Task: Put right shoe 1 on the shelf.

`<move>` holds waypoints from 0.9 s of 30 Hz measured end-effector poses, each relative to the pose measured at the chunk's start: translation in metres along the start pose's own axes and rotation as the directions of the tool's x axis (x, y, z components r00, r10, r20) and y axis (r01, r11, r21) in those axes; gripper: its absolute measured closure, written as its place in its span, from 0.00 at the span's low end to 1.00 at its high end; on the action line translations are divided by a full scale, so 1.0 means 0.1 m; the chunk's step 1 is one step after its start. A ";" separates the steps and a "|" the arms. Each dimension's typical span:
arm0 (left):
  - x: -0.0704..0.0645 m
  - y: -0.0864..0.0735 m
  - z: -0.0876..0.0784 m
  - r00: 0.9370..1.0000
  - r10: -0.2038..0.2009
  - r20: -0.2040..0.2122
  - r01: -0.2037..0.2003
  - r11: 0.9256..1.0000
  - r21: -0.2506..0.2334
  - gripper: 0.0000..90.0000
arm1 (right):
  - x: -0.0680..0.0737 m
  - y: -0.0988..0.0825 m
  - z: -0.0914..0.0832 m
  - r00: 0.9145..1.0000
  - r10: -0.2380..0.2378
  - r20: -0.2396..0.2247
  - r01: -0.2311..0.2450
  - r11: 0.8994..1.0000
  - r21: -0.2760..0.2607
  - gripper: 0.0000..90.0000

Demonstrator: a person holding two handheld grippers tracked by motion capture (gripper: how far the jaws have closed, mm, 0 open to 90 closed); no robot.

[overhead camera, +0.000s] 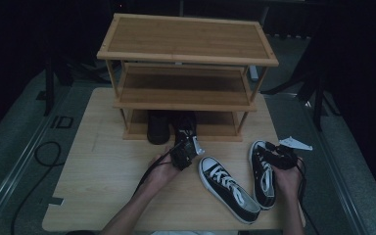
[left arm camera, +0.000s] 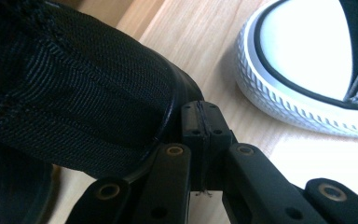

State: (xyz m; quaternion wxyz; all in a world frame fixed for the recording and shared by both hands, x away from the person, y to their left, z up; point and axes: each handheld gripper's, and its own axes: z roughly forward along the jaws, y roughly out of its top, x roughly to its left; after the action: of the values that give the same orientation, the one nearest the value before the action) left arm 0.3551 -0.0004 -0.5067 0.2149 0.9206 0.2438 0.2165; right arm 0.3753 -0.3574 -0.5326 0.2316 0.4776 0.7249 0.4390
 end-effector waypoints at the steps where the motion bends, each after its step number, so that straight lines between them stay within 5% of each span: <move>1: 0.00 0.02 0.02 1.000 0.000 -0.024 0.000 1.000 0.002 1.00 | 0.00 0.00 0.00 1.000 0.002 0.000 -0.002 1.000 0.000 0.58; 4: 0.06 0.05 0.05 1.000 -0.018 -0.015 0.018 1.000 -0.002 1.00 | 0.00 0.00 0.00 1.000 0.000 0.001 0.000 1.000 -0.001 0.58; 6: 0.13 0.07 0.10 0.998 -0.030 -0.052 0.031 1.000 0.008 1.00 | 0.00 0.00 0.00 1.000 -0.001 0.000 0.001 1.000 -0.001 0.58; 13: 0.29 0.06 0.20 0.993 -0.093 -0.079 0.093 0.996 0.007 1.00 | 0.00 0.00 0.00 1.000 -0.001 0.000 0.001 1.000 -0.001 0.58; 27: 0.45 -0.03 0.17 0.986 -0.160 -0.047 0.160 0.987 -0.006 0.94 | 0.00 0.00 0.00 1.000 -0.001 0.000 0.001 1.000 -0.001 0.58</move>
State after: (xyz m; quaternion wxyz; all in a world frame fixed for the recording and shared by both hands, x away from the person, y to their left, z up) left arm 0.3976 0.0215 -0.5088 0.2266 0.8925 0.3216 0.2208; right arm 0.3748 -0.3574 -0.5326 0.2323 0.4772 0.7248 0.4392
